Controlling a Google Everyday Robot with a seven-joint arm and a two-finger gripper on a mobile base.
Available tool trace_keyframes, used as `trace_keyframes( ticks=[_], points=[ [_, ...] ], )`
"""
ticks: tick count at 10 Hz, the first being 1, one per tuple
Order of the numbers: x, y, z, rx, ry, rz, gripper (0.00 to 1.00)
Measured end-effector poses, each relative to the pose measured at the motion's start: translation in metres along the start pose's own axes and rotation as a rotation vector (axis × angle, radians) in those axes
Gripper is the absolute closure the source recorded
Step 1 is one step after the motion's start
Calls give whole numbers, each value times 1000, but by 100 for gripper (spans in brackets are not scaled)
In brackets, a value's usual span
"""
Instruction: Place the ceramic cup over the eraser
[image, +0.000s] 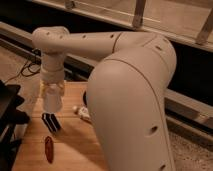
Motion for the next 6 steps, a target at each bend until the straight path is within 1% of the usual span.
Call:
trace_keyframes(
  ticks=[1,2,5,6],
  points=[
    [3,-1,4,-5,23,-3,100],
    [4,1,8,-11,35,-11,100],
    [4,9,16,-31,60,-46,100],
    [3,11,19,-35,67,-54,98]
  ],
)
